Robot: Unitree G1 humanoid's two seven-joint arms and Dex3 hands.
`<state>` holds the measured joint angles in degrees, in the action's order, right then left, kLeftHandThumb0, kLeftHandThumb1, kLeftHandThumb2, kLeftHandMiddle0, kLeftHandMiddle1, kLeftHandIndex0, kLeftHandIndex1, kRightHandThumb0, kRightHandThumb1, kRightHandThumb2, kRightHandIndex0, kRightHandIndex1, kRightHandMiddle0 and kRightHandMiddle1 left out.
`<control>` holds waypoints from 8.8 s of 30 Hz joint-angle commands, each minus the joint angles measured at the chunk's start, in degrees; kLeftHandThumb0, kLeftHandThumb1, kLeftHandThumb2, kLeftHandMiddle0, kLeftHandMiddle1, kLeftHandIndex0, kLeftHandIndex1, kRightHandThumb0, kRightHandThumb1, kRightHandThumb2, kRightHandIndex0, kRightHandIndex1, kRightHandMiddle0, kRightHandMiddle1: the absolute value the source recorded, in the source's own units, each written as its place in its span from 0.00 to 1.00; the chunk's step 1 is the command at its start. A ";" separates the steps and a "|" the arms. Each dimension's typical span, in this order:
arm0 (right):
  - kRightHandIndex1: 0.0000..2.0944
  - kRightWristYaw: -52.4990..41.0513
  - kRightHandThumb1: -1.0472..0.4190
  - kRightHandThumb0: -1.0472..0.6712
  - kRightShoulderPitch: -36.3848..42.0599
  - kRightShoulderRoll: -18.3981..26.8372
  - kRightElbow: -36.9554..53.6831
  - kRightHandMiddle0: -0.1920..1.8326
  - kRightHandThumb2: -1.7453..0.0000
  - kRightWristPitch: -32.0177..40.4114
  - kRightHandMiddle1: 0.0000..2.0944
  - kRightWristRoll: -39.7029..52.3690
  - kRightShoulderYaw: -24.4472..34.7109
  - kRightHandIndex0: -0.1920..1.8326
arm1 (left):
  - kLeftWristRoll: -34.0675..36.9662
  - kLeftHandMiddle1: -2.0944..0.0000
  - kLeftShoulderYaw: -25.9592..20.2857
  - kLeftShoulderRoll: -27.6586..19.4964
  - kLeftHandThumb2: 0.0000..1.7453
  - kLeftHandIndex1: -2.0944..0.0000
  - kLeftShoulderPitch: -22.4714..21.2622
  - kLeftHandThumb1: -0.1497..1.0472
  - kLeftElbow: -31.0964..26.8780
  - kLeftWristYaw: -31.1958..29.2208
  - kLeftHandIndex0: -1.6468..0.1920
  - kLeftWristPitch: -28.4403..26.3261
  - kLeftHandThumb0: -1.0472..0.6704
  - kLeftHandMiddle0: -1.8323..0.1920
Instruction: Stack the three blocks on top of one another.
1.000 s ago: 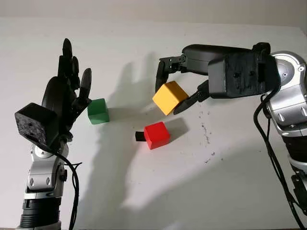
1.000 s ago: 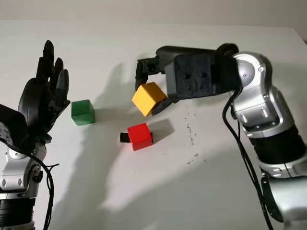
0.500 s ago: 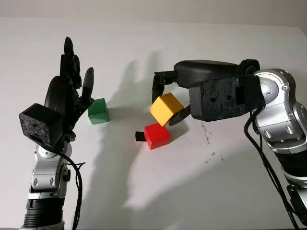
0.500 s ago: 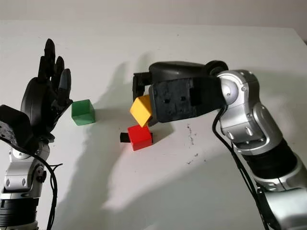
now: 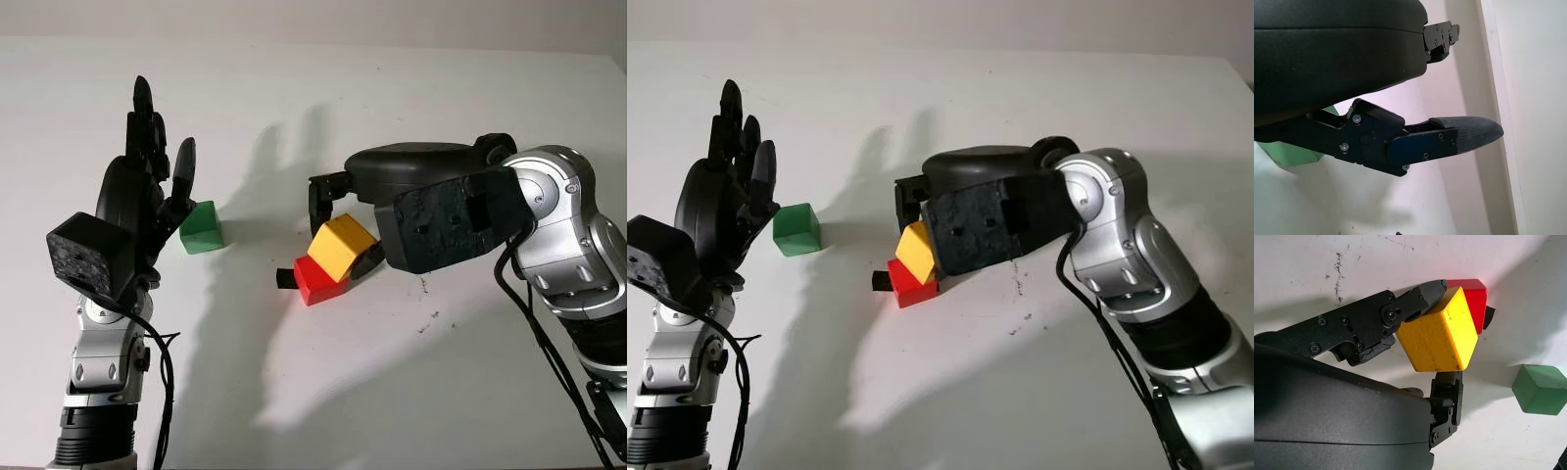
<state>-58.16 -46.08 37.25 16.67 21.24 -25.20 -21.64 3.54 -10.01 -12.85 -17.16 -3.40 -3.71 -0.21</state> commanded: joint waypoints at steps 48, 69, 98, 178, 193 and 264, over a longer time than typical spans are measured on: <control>0.03 3.98 0.03 0.36 1.62 -2.36 -4.59 0.15 0.97 -10.28 0.88 -2.12 -1.05 0.19 | -0.69 0.97 0.70 2.02 0.32 0.98 1.77 1.00 -1.16 0.89 1.00 2.90 0.19 0.98; 0.03 4.90 0.02 0.36 1.74 -4.05 -6.40 0.19 0.97 -11.78 0.86 -0.61 -0.80 0.23 | -1.14 0.97 0.95 2.15 0.33 0.98 2.17 1.00 -1.33 1.06 0.99 3.19 0.19 0.97; 0.00 -1.38 0.10 0.20 -0.90 -1.31 -8.62 0.10 0.97 -17.44 0.09 -1.80 -2.98 0.05 | -0.97 0.97 0.65 1.73 0.33 0.98 2.94 1.00 -2.03 0.85 0.99 3.09 0.19 0.97; 0.00 43.77 0.00 0.15 32.59 -23.22 1.96 0.00 0.54 9.61 0.00 44.31 32.12 0.00 | -39.63 0.98 13.48 -32.41 0.04 0.99 0.98 1.00 -3.70 -17.38 0.83 -3.14 0.12 0.96; 0.00 43.68 0.00 0.15 33.03 -23.16 2.07 0.00 0.54 9.24 0.00 44.56 32.14 0.00 | -50.71 0.97 17.62 -30.83 0.06 0.95 -0.25 1.00 -1.22 -10.56 0.76 -1.60 0.20 0.92; 0.00 43.06 0.00 0.18 32.66 -24.92 -1.23 0.00 0.59 8.33 0.00 45.74 28.08 0.00 | -21.33 0.98 24.36 -28.69 0.03 0.47 -52.90 0.96 4.08 -52.98 0.59 10.11 0.34 0.66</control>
<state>-15.21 -13.30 12.57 15.65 30.52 20.47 6.38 -17.70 13.99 -41.82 -68.19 1.72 -56.32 10.55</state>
